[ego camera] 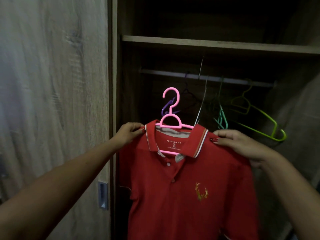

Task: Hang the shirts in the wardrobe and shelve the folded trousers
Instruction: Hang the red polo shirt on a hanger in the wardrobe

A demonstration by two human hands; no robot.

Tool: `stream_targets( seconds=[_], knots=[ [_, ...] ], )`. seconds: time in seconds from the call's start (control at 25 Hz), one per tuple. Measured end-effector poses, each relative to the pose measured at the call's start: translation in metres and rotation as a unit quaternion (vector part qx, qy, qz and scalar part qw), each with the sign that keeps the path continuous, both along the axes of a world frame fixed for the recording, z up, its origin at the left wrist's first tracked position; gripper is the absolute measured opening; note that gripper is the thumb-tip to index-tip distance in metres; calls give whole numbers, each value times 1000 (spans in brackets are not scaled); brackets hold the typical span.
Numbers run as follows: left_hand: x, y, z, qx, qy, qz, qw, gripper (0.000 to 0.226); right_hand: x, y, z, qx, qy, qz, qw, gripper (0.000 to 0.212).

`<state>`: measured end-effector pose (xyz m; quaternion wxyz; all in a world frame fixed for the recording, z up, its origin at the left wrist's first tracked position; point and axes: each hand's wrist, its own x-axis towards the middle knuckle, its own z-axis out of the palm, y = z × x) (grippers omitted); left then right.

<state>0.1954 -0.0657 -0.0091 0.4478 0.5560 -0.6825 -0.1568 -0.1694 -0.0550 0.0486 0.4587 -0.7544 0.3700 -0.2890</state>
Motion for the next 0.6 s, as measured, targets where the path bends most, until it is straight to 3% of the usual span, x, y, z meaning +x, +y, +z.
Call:
stream_targets(
  seconds=[0.2,0.44,0.52,0.6],
  knots=[
    [-3,-12,3,-32,56,64,996,29,49,26,21,72,-100,-35,992,18],
    [5,2,11,-1,278,26,960,23,153,26,30,60,-154,-69,984,18],
    [11,8,12,-9,267,28,963,26,190,16,36,62,-179,-91,978,15],
    [22,19,15,-76,157,51,983,33,227,-2,41,65,-223,-102,967,13]
  ],
)
